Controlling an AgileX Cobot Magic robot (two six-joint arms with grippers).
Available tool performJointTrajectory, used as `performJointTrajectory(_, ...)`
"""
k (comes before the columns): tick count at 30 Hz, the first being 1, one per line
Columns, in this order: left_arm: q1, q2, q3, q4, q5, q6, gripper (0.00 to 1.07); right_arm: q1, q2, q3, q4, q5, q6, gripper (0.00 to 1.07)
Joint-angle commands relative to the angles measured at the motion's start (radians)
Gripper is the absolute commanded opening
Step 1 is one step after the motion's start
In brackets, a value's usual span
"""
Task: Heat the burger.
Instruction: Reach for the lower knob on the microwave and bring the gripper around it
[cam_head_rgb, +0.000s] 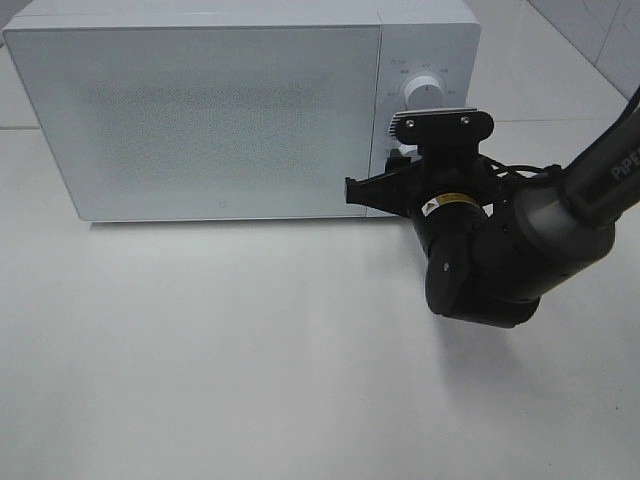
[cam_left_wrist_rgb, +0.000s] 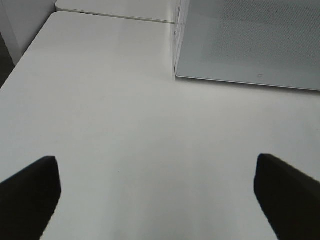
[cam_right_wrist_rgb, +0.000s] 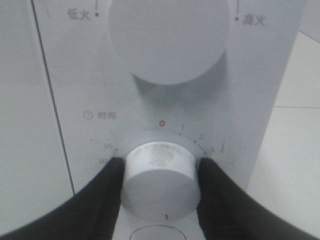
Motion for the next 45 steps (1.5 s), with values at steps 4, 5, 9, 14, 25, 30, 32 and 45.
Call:
performJointTrajectory(4,0.001,-0.008,0.005,-0.001,-0.014,-0.006,0.98,-0.008,-0.010,-0.018,-0.187,-0.099,0.333,0.00)
performJointTrajectory(5,0.001,-0.008,0.005,-0.001,-0.014,-0.006,0.98,-0.008,-0.010,-0.018,-0.187,-0.099,0.333,0.00)
performJointTrajectory(9,0.001,-0.008,0.005,-0.001,-0.014,-0.006,0.98,-0.008,-0.010,-0.018,-0.256,-0.122,0.674,0.00)
performJointTrajectory(14,0.001,-0.008,0.005,-0.001,-0.014,-0.006,0.98,-0.008,-0.010,-0.018,-0.278,-0.122,0.910,0.00)
performJointTrajectory(25,0.001,-0.008,0.005,-0.001,-0.014,-0.006,0.98,-0.008,-0.010,-0.018,-0.286,-0.168,1.402,0.00)
performJointTrajectory(30,0.001,-0.008,0.005,-0.001,-0.014,-0.006,0.98,-0.008,-0.010,-0.018,-0.277,-0.206,1.578,0.00)
performJointTrajectory(32,0.001,-0.008,0.005,-0.001,-0.014,-0.006,0.98,-0.008,-0.010,-0.018,-0.267,-0.222,1.592,0.00)
performJointTrajectory(45,0.001,-0.008,0.005,-0.001,-0.014,-0.006,0.98,-0.010,-0.010,-0.018,-0.236,-0.242,1.784,0.00)
